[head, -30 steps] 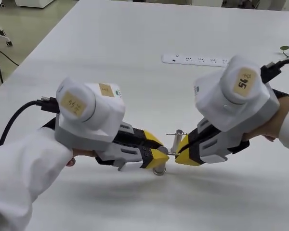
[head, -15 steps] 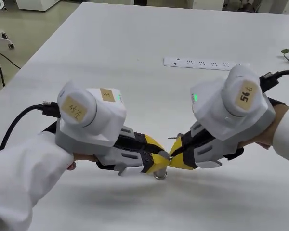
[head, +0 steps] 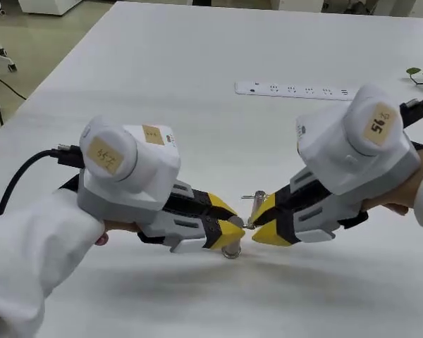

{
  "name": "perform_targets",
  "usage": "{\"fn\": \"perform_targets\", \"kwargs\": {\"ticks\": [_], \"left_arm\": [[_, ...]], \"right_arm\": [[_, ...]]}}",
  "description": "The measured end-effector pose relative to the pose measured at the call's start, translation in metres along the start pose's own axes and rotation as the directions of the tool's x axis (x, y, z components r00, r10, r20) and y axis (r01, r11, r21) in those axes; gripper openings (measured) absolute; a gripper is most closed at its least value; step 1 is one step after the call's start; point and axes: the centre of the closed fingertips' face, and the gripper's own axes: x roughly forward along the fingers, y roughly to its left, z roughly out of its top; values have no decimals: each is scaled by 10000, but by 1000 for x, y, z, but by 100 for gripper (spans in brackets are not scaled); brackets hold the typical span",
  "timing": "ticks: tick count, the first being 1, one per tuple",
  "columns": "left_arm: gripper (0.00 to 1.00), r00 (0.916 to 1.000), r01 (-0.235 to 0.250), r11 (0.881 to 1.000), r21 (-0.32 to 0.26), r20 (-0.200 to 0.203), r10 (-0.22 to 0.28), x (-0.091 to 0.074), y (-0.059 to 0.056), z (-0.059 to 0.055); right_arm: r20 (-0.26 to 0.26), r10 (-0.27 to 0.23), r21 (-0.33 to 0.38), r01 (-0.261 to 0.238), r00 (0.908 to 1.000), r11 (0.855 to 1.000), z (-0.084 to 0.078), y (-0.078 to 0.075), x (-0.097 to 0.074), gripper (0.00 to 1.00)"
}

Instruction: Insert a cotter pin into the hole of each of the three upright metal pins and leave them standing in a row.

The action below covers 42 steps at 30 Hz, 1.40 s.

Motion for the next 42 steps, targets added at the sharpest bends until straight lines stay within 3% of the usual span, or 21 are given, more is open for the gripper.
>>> {"fn": "perform_targets", "kwargs": {"ticks": [6,17,23,27,29,34,37,42], "left_arm": [[10,10000,-6,10000,50,-4,6,0,-1,0],[10,10000,-47,10000,-58,73,47,-1,-1,0],[12,9983,-196,9994,-280,535,211,-4,0,3],[33,9959,-428,9988,-219,794,444,-12,2,6],[42,9951,-448,9987,-246,868,468,-17,0,6],[58,9951,-712,9966,-408,657,738,-27,-1,-5],[71,9835,-1302,9872,-925,1140,1404,-33,6,-5],[85,9772,-1655,9771,-1339,1117,1808,-40,7,-10]], "right_arm": [[51,73,287,-75,10000,9996,1,1,2,0],[-51,122,-15,-122,9999,9999,3,1,12,0],[51,117,-394,-115,9999,9992,5,0,13,0],[-117,50,-698,-58,9999,9975,6,1,14,1],[-8,-37,-703,37,10000,9975,9,0,14,7],[207,-143,-590,155,9997,9981,15,-2,15,13],[270,-192,-533,206,9995,9984,17,-3,17,14],[321,-102,-608,121,9994,9981,17,-1,19,15]]}}
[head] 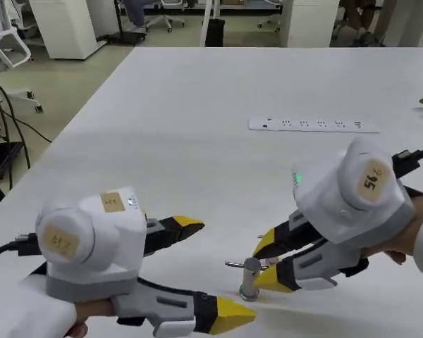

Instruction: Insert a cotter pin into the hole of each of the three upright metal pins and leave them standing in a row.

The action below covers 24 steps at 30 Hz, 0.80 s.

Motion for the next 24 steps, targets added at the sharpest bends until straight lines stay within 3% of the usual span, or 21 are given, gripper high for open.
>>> {"fn": "perform_targets", "kwargs": {"ticks": [5,7,10,13,24], "left_arm": [[98,9994,-85,9978,-651,335,107,-1,-4,3],[99,10000,-65,9866,-1630,18,69,1,-8,-6],[99,9997,-242,9896,-1417,-29,240,1,-7,-14],[99,9993,-386,9858,-1636,-69,380,-1,-6,-21],[99,9961,-849,9811,-1739,80,876,-6,1,-19]], "right_arm": [[-37,45,-52,-45,10000,10000,0,0,3,16],[-89,60,-96,-61,9999,9999,0,0,5,16],[-83,119,-78,-120,9999,9999,0,0,7,15],[-85,165,-108,-166,9998,9998,0,2,10,14],[-76,271,51,-271,9996,9996,-1,3,13,9]]}}
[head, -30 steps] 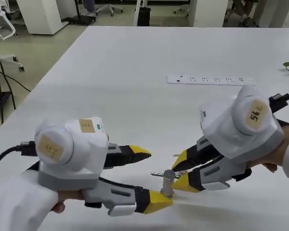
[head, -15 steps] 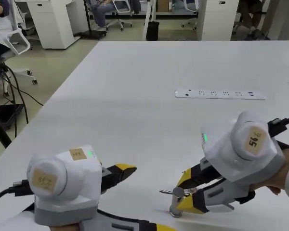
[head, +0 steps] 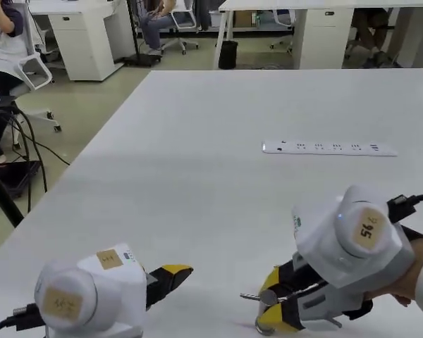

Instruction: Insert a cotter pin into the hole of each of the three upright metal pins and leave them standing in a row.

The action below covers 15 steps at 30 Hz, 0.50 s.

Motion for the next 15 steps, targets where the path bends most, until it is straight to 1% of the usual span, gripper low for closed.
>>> {"fn": "perform_targets", "kwargs": {"ticks": [1,5,6,7,9,11,15], "left_arm": [[99,10000,-2,10000,-35,-2,2,0,0,0],[99,10000,-26,10000,23,21,26,1,0,1],[99,10000,-74,10000,51,27,74,1,1,1],[99,10000,-80,10000,39,27,80,1,1,1],[99,10000,-83,10000,-5,47,83,0,1,1],[99,9999,-91,10000,22,56,91,0,1,2],[99,10000,-82,10000,21,40,82,-1,1,2]], "right_arm": [[3,19,127,-19,10000,9999,0,0,0,9],[20,4,96,-4,10000,10000,0,0,0,9],[50,-4,296,3,10000,9996,0,1,0,9],[51,-14,282,12,10000,9996,0,1,0,9],[76,-130,199,128,9999,9997,0,1,-1,9],[65,-235,498,231,9997,9985,-1,1,-1,8],[3,-345,466,345,9994,9983,-1,3,-1,8]]}}
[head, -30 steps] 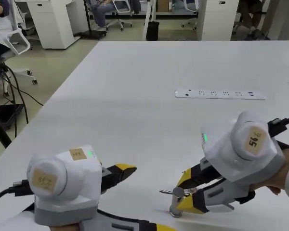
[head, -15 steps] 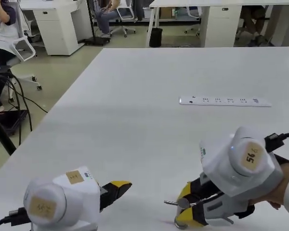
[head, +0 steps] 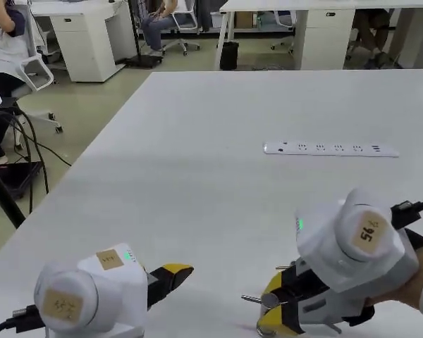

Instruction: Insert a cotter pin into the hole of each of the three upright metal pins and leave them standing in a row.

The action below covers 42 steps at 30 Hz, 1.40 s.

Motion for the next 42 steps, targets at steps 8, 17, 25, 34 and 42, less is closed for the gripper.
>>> {"fn": "perform_targets", "kwargs": {"ticks": [8,17,25,34,42], "left_arm": [[99,10000,-45,10000,-7,-26,45,-1,1,0],[99,9999,75,9999,-108,-146,-77,2,-5,-2],[99,9993,221,9998,-4,-293,-221,8,-11,-2],[99,9986,415,9991,113,-332,-411,13,-16,2],[99,9987,458,9987,223,-251,-452,14,-18,7]], "right_arm": [[247,-192,-226,198,9995,9995,1,1,-15,8],[495,-598,-324,614,9970,9976,-12,3,-48,8],[396,-392,-295,404,9984,9987,-40,10,-77,8],[309,-339,-356,349,9989,9988,-66,10,-96,8],[118,-861,-432,865,9962,9953,-85,-9,-112,8]]}}
